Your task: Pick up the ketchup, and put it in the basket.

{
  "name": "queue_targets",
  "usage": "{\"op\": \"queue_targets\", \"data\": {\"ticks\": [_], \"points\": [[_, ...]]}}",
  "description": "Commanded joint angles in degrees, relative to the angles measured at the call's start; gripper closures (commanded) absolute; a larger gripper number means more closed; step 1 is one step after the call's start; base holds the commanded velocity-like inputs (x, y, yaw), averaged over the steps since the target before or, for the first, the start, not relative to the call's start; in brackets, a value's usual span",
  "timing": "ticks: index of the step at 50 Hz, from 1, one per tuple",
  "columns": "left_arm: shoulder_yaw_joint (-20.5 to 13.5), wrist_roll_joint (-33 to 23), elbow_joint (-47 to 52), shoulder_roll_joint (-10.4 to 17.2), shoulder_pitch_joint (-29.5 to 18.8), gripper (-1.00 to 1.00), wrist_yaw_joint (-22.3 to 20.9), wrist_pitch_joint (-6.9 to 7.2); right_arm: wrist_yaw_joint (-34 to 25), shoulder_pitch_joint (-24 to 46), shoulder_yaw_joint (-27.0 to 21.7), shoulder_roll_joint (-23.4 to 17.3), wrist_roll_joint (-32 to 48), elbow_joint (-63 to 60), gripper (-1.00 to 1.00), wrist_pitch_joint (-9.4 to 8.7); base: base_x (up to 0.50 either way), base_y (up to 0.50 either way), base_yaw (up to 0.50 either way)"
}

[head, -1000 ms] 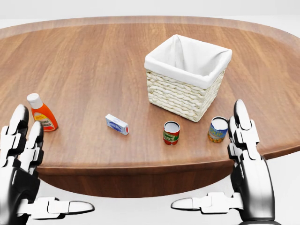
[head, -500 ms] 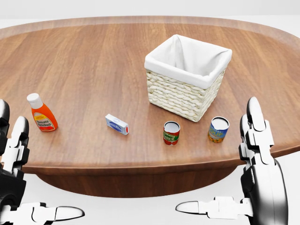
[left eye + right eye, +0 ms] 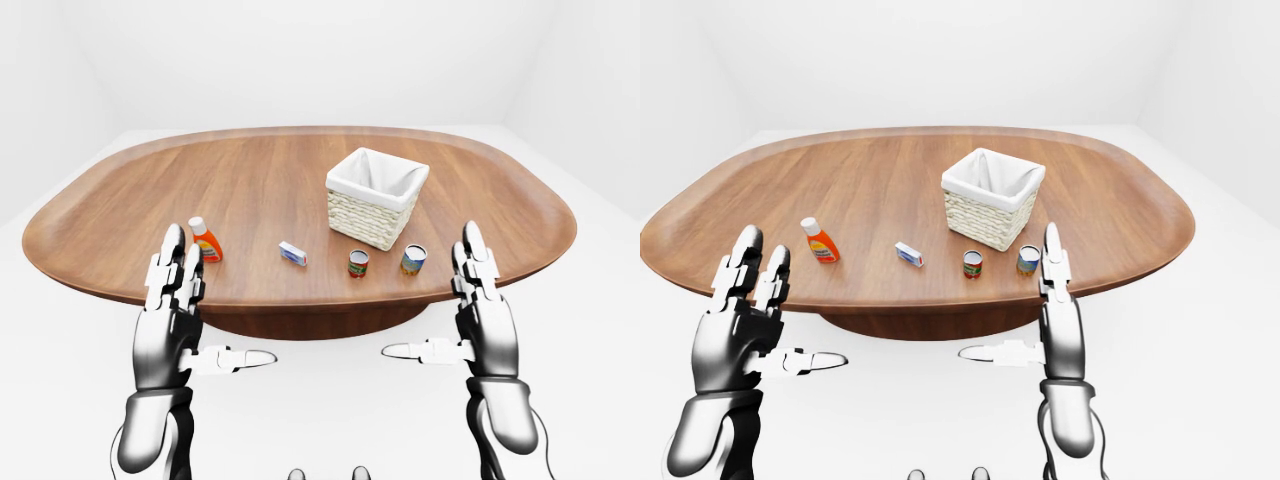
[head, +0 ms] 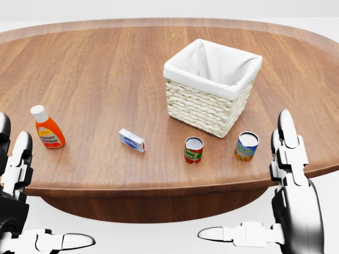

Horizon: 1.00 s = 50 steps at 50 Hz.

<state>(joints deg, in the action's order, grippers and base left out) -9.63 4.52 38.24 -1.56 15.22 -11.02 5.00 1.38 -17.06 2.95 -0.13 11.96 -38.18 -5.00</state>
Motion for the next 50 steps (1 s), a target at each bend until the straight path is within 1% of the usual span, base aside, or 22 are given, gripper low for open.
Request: {"op": "queue_targets", "data": {"ticks": [1, 19, 21, 37, 45, 47, 50], "points": [[0.06, 0.04, 0.03, 0.02, 0.03, -1.0, 0.0, 0.0, 0.09, 0.06, 0.32, -0.08, 0.35, 0.16, -1.0, 0.0, 0.0, 0.0, 0.0], [0.04, 0.02, -0.19, 0.01, 0.16, -1.0, -0.11, 0.0, 0.32, 0.16, 0.56, -0.2, 0.88, 0.67, -1.0, 0.0, 0.0, 0.0, 0.0], [0.04, 0.16, 0.14, -0.05, 0.6, -1.0, -0.49, 0.0, -0.47, -0.57, 0.58, -0.66, 0.41, 0.48, -1.0, 0.0, 0.0, 0.0, 0.0], [-0.04, -0.05, 0.74, -0.19, 0.82, -1.0, -0.75, 0.0, -0.38, -0.7, 0.97, -0.38, 1.45, 0.35, -1.0, 0.0, 0.48, 0.18, 0.0], [-0.36, 0.39, 0.65, -0.22, 0.47, -1.0, -0.58, 0.0, 0.53, 0.25, 0.02, 0.18, 0.89, 0.57, -1.0, 0.0, 0.5, 0.19, 0.0], [-0.33, 0.21, 0.58, -0.25, 0.5, -1.0, -0.5, 0.0, 0.03, -0.12, -0.13, 0.03, -0.28, 0.77, -1.0, 0.0, 0.17, 0.05, 0.0], [-0.24, 0.18, 0.85, -0.32, 0.81, -1.0, -0.5, 0.0, 0.29, -0.58, 0.18, 0.05, 0.05, 0.14, -1.0, 0.0, 0.0, 0.0, 0.0]]}}
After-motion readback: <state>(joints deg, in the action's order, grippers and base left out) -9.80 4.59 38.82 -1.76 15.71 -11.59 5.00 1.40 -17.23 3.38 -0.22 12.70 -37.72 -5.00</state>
